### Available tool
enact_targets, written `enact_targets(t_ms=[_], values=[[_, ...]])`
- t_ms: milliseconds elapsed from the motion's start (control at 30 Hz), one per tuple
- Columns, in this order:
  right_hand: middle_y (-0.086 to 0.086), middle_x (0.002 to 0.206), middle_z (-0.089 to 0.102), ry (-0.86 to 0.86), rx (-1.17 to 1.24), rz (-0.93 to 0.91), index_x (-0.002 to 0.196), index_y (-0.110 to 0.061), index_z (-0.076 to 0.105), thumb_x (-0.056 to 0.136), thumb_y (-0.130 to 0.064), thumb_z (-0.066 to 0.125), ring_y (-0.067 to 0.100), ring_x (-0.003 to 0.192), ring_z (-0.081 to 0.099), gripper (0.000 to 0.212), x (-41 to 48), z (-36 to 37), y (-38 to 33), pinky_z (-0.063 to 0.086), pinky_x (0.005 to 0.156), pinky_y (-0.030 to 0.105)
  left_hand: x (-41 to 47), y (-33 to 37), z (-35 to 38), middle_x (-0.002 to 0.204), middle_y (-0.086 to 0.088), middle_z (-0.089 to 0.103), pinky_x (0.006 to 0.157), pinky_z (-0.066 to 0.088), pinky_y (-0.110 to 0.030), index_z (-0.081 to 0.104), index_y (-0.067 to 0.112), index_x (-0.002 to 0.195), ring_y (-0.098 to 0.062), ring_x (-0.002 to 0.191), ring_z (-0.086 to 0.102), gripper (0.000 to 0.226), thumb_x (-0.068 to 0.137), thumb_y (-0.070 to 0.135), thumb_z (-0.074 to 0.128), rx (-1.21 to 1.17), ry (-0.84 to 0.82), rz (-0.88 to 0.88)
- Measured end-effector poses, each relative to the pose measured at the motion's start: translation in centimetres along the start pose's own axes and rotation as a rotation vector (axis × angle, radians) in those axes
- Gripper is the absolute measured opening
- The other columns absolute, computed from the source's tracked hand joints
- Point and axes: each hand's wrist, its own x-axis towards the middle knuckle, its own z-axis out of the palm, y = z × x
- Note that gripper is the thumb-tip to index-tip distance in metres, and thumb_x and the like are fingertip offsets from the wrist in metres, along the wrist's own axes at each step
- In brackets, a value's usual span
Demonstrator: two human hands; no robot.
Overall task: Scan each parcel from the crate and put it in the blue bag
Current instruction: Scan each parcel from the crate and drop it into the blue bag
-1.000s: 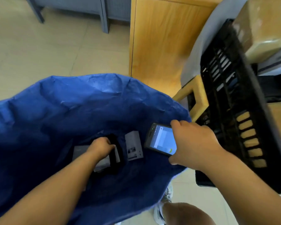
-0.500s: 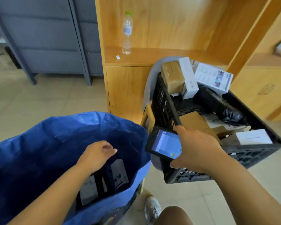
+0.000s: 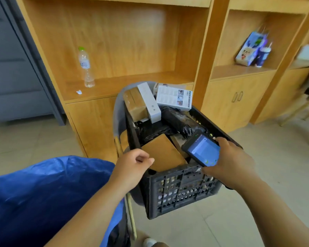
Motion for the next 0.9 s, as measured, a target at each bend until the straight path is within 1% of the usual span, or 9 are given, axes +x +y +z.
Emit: enact_targets(t_ms=[167,267,333,500,567,633,733,833,900], values=[[0.005,0.123,0.052,0.003,0.027,0.129,0.134,-0.018,0.030,0.060,-0.058,0.074,0.029,0.107,0.051,0.094,2.7,2.5,3.1,0.045,0.075,0.038,4.1,2.5,4.7,0.093,0.020,0.058,0.069,0.039,-0.009,0.063,0.028,0.107,0.006,0.085,0.054,0.020,0.090,0.039,0.062,0.202,-0.086,0.130],[0.006,0.118,0.053,-0.051,0.145,0.162,0.126,-0.015,0.036,0.060,-0.057,0.076,0.029,0.103,0.053,0.088,3.8,4.1,4.0,0.047,0.076,0.039,6.7,3.0,6.8,0.117,0.007,0.057,0.089,0.045,-0.026,0.060,0.025,0.119,-0.011,0.105,0.053,0.031,0.092,0.040,0.058,0.403,-0.205,0.170],[0.005,0.111,0.052,-0.104,0.276,0.192,0.122,-0.014,0.037,0.059,-0.057,0.078,0.025,0.092,0.052,0.087,4.2,4.8,4.5,0.046,0.069,0.037,8.0,3.0,8.1,0.131,0.002,0.051,0.100,0.040,-0.036,0.055,0.026,0.128,-0.022,0.120,0.044,0.039,0.093,0.043,0.054,0.554,-0.308,0.200],[-0.002,0.102,0.043,-0.131,0.356,0.204,0.122,-0.018,0.034,0.056,-0.060,0.078,0.022,0.090,0.050,0.089,4.7,5.7,5.2,0.045,0.066,0.035,10.3,3.0,10.8,0.152,0.006,0.035,0.110,0.027,-0.040,0.046,0.034,0.140,-0.027,0.133,0.023,0.050,0.096,0.056,0.035,0.802,-0.588,0.229],[-0.002,0.101,0.044,-0.130,0.365,0.206,0.116,-0.019,0.034,0.056,-0.060,0.077,0.023,0.090,0.051,0.084,4.6,5.9,5.2,0.047,0.067,0.037,10.6,3.2,11.1,0.145,0.007,0.040,0.106,0.031,-0.042,0.055,0.036,0.129,-0.027,0.130,0.024,0.050,0.093,0.064,0.034,0.839,-0.609,0.205],[-0.003,0.101,0.042,-0.125,0.384,0.209,0.112,-0.020,0.033,0.057,-0.060,0.077,0.022,0.090,0.050,0.081,4.3,6.0,5.3,0.048,0.068,0.038,10.7,3.3,10.9,0.127,0.007,0.049,0.094,0.041,-0.041,0.059,0.036,0.105,-0.024,0.120,0.030,0.048,0.085,0.073,0.036,0.873,-0.552,0.201],[-0.005,0.101,0.037,-0.118,0.410,0.208,0.113,-0.020,0.032,0.058,-0.059,0.078,0.021,0.092,0.048,0.081,4.1,6.0,5.3,0.048,0.071,0.039,10.3,3.6,10.1,0.102,0.010,0.045,0.080,0.045,-0.040,0.044,0.039,0.085,-0.024,0.107,0.035,0.046,0.072,0.082,0.039,0.918,-0.419,0.266],[-0.004,0.100,0.038,-0.119,0.384,0.201,0.114,-0.019,0.032,0.060,-0.058,0.077,0.023,0.094,0.050,0.080,4.2,5.8,5.0,0.049,0.072,0.040,10.0,4.3,9.4,0.100,0.009,0.041,0.066,0.039,-0.035,0.039,0.035,0.088,-0.025,0.102,0.037,0.046,0.070,0.076,0.048,0.979,-0.335,0.330],[-0.003,0.101,0.039,-0.127,0.360,0.200,0.114,-0.018,0.033,0.061,-0.059,0.076,0.024,0.095,0.050,0.080,4.2,5.6,4.9,0.049,0.072,0.040,10.0,4.7,8.9,0.112,0.005,0.043,0.063,0.036,-0.033,0.045,0.034,0.108,-0.028,0.105,0.038,0.042,0.080,0.063,0.053,0.990,-0.341,0.316]])
